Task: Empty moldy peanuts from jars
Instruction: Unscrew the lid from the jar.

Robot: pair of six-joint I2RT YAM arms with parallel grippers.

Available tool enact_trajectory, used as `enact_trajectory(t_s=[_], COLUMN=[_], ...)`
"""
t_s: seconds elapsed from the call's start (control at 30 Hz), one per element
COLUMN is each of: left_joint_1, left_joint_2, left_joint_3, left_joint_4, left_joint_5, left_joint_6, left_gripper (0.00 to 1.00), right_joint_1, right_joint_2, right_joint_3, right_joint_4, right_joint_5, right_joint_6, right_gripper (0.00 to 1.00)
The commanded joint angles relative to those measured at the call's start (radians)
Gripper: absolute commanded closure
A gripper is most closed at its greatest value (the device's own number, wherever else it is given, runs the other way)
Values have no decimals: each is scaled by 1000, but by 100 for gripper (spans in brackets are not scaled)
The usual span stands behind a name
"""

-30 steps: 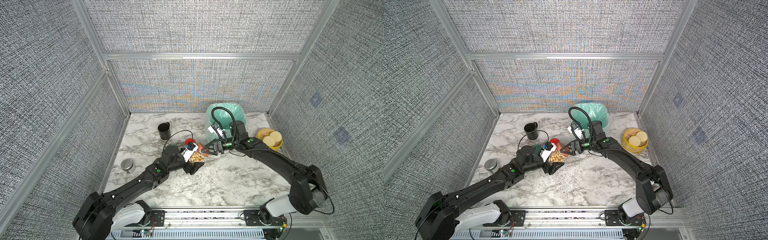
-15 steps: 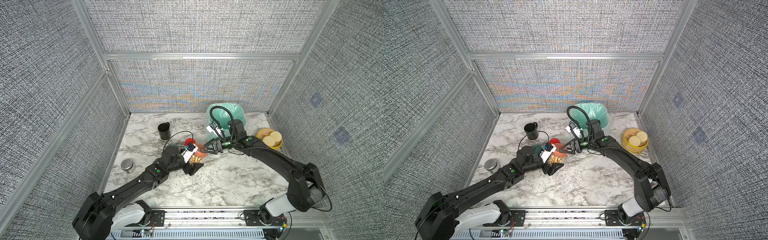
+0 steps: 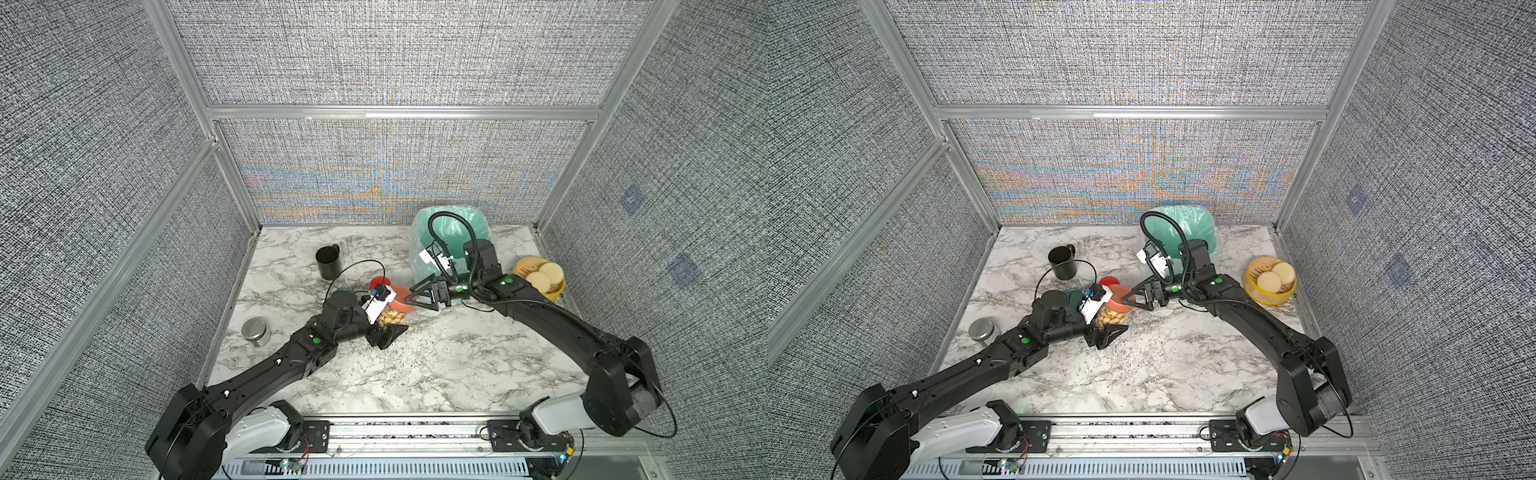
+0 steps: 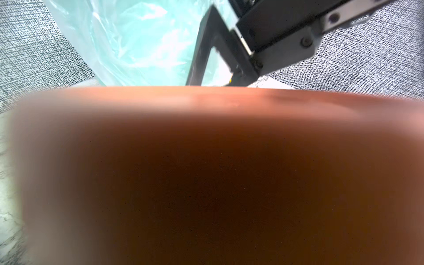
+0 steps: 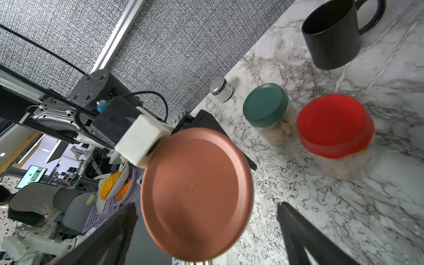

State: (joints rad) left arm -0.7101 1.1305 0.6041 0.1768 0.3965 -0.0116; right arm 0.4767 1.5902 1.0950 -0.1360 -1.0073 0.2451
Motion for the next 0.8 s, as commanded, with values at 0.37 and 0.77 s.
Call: enact_trajectory(t_s=[0.37, 0.77], left_joint_1=[14, 21], left_joint_2=[5, 23], left_joint_3=[33, 33], left_joint_4=[79, 84], left_joint_5=[39, -8], left_joint_6=[-24, -27], left_gripper=[100, 100], right_joint_1=[17, 91], right_joint_2=[-172, -242], right_joint_3=[-286, -465], right_joint_4=[557, 812], right_joint_5=[299, 418], right_joint_6=[177, 273], right_gripper=[2, 3])
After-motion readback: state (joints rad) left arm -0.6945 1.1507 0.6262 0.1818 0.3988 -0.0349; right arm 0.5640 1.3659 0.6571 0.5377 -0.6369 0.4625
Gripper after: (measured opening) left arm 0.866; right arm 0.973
